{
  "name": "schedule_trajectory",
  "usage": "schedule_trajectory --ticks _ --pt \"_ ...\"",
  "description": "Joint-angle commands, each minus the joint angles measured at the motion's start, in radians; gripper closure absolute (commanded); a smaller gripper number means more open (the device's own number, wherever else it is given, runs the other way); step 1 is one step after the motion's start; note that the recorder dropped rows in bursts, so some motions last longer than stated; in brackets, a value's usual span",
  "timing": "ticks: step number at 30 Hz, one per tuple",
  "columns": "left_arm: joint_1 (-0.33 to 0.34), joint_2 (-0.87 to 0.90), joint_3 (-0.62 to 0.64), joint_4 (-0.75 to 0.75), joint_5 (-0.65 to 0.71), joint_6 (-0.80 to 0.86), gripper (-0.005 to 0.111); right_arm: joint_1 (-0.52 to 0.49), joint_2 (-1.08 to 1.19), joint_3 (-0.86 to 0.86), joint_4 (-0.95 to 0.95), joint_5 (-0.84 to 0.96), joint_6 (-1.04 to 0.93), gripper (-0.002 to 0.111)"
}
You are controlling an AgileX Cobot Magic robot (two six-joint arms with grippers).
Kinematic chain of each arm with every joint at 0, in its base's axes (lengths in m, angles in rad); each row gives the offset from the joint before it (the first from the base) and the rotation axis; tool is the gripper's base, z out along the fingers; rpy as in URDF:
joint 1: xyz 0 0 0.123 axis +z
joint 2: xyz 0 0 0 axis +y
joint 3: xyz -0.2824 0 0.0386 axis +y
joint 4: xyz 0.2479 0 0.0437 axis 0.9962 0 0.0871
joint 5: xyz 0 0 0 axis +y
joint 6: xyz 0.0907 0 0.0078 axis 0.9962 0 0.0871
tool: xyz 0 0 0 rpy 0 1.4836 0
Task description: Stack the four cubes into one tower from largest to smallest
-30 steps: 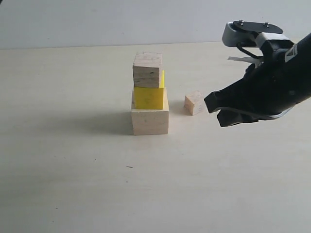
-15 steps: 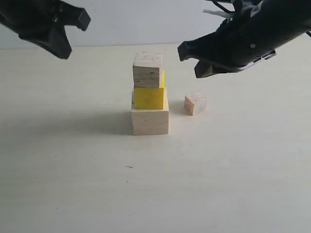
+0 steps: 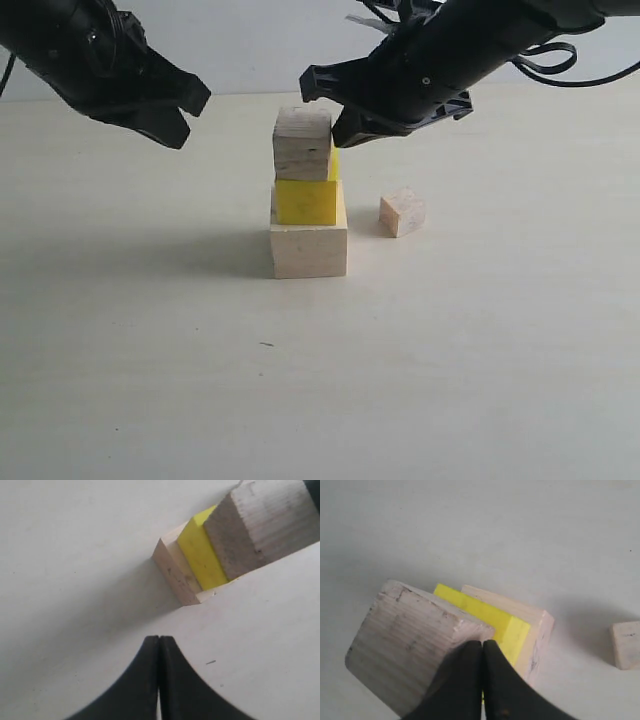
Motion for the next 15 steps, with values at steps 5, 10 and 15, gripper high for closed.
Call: schedule_trajectory --ticks 5,10,15 --pt "0.002 0.058 0.021 -0.119 -0.036 0.106 0.107 -0.004 0.005 -0.012 0.004 -0.04 -0.014 0.108" --pt "0.002 0.068 0.021 -0.119 -0.039 0.106 0.107 -0.004 0.005 -0.012 0.004 -0.061 -0.022 0.108" --pt "0.002 0.068 0.021 -0.119 -0.041 0.108 0.107 -0.004 0.005 -0.012 0.007 -0.061 -0.024 0.108"
